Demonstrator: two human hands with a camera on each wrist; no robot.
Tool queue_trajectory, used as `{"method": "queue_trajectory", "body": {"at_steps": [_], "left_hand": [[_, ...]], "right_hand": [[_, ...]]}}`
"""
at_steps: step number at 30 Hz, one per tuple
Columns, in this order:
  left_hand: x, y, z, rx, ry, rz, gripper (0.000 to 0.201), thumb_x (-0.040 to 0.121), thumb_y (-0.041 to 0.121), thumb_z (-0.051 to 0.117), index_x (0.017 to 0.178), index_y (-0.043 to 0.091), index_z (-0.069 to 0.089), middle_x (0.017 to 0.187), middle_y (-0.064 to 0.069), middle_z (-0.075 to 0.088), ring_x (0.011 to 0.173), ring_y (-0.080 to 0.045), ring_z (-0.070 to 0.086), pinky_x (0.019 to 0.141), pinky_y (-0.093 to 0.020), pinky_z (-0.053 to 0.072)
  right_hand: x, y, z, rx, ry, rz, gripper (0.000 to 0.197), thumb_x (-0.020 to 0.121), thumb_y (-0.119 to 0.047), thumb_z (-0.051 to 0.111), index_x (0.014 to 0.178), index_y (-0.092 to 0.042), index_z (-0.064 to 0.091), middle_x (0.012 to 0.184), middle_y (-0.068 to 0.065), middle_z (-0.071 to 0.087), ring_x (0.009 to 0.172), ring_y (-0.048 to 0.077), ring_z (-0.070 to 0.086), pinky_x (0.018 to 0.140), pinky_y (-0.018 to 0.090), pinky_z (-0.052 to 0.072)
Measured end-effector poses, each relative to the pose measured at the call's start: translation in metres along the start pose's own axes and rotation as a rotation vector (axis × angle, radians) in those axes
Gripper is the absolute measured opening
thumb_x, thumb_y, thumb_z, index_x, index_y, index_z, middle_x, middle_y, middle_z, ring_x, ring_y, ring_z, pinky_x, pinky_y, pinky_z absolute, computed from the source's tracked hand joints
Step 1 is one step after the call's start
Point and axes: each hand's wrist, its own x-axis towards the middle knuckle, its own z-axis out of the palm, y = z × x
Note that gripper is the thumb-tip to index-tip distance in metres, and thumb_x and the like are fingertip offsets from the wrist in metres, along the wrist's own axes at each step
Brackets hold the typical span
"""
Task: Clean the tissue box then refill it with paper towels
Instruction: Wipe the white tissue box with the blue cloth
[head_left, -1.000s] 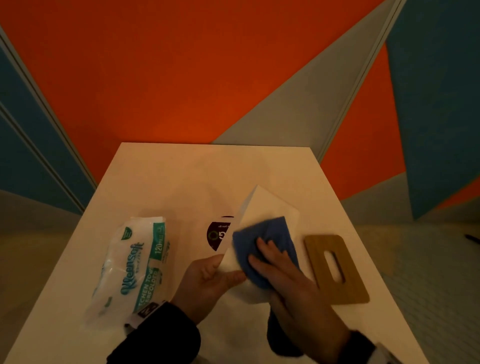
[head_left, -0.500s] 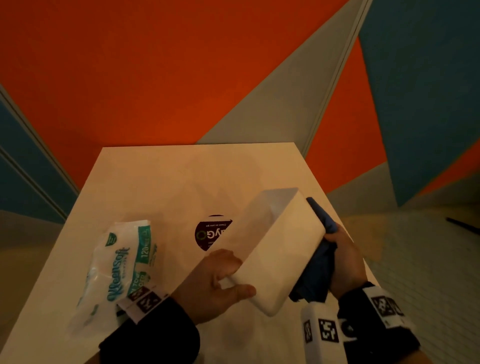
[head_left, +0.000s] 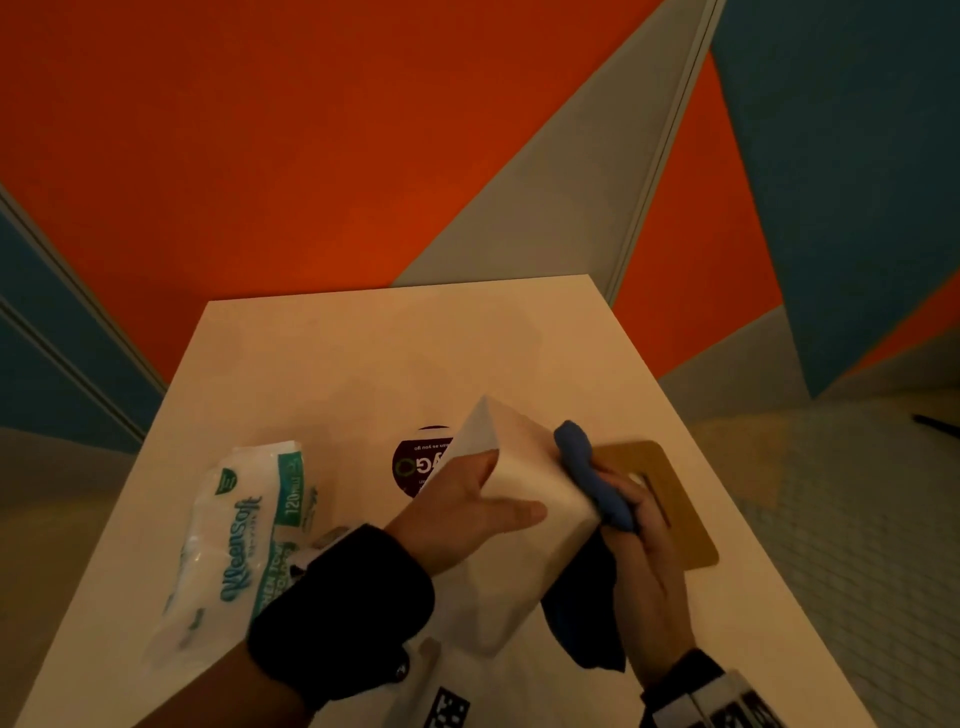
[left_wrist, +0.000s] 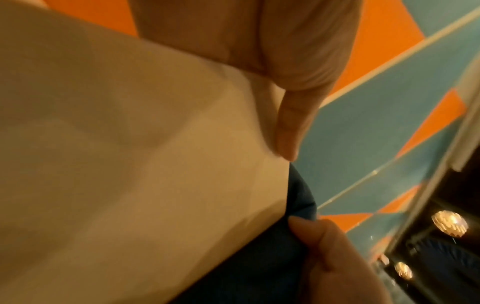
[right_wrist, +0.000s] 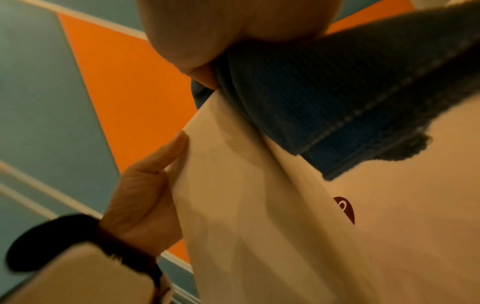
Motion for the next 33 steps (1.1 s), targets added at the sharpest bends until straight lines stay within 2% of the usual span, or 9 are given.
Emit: {"method": "queue_trajectory", "body": {"at_steps": [5,8,11,15,18,21,25,29,33], "left_hand": [[-0.008,-0.009,-0.008,-0.213,-0.041,-0.011,0.047,0.066,-0.018,0.064,0.094,0.020,0.061,0.068,0.008,0.076,0.067,-0.007,0.070,0.059,-0.020,0.058],[-0.012,-0.015,-0.012,-0.248,-0.049,-0.001,0.051,0.059,-0.013,0.066,0.093,0.025,0.060,0.073,0.010,0.077,0.072,-0.007,0.070,0.060,-0.021,0.058],[-0.015,-0.018,-0.011,-0.223,-0.047,0.002,0.051,0.057,-0.007,0.066,0.093,0.028,0.060,0.076,0.014,0.076,0.077,-0.004,0.070,0.065,-0.020,0.058],[-0.023,-0.014,0.000,-0.079,-0.091,0.055,0.050,0.072,-0.006,0.067,0.092,0.040,0.059,0.084,0.024,0.071,0.085,0.005,0.065,0.073,-0.014,0.055],[-0.027,-0.015,0.005,-0.068,-0.057,0.071,0.042,0.079,-0.007,0.058,0.095,0.033,0.055,0.089,0.017,0.068,0.081,0.007,0.064,0.072,-0.012,0.053],[-0.030,-0.018,0.010,-0.109,0.060,0.093,0.044,0.076,0.003,0.062,0.107,0.032,0.049,0.102,0.016,0.059,0.088,0.005,0.060,0.077,-0.010,0.052],[-0.036,-0.023,0.014,-0.100,0.122,0.148,0.043,0.066,0.017,0.065,0.098,0.038,0.047,0.101,0.021,0.056,0.086,0.013,0.060,0.073,-0.005,0.050],[-0.038,-0.032,0.006,-0.102,0.145,0.144,0.046,0.073,0.004,0.068,0.096,0.039,0.050,0.103,0.019,0.059,0.090,0.008,0.061,0.083,-0.013,0.050],[-0.030,-0.032,0.003,-0.276,0.102,0.117,0.038,0.077,-0.006,0.059,0.103,0.021,0.055,0.090,0.013,0.070,0.080,0.007,0.066,0.065,-0.008,0.053]], "right_hand": [[-0.011,0.002,-0.004,-0.324,-0.166,-0.242,0.042,0.076,-0.030,0.035,0.111,-0.050,0.049,0.125,-0.050,0.038,0.121,-0.020,0.034,0.098,-0.003,0.024],[-0.011,-0.005,-0.008,-0.574,-0.329,-0.416,0.046,0.079,-0.023,0.037,0.120,-0.041,0.043,0.138,-0.042,0.027,0.135,-0.011,0.019,0.112,0.011,0.016],[-0.003,-0.018,-0.003,-0.856,-0.461,-0.574,0.048,0.076,-0.023,0.040,0.124,-0.031,0.041,0.137,-0.015,0.044,0.134,0.004,0.023,0.112,0.026,0.005],[0.015,-0.041,0.014,-0.870,-0.665,-0.488,0.048,0.093,-0.053,0.015,0.134,-0.035,0.033,0.145,-0.012,0.033,0.136,0.003,0.015,0.113,0.023,-0.004],[0.040,-0.047,0.022,-0.818,-0.800,-0.289,0.045,0.097,-0.044,0.023,0.139,-0.032,0.027,0.152,-0.016,0.013,0.136,-0.004,-0.002,0.113,0.023,-0.011],[0.067,-0.048,0.027,-0.811,-0.777,-0.111,0.040,0.100,-0.020,0.029,0.140,-0.024,0.027,0.156,-0.005,0.015,0.142,0.010,0.006,0.116,0.033,-0.001],[0.069,-0.042,0.018,-0.719,-0.626,0.000,0.038,0.100,-0.013,0.031,0.138,-0.016,0.030,0.150,0.005,0.032,0.135,0.019,0.031,0.103,0.016,0.021],[0.029,-0.036,0.003,-0.835,-0.593,-0.168,0.040,0.098,-0.013,0.033,0.138,-0.017,0.032,0.151,-0.003,0.024,0.137,0.013,0.028,0.103,0.006,0.007],[-0.011,-0.032,0.013,-1.115,-0.601,-0.349,0.044,0.096,-0.018,0.015,0.136,-0.029,0.029,0.139,-0.001,0.045,0.129,0.015,0.033,0.101,0.008,-0.020]]}}
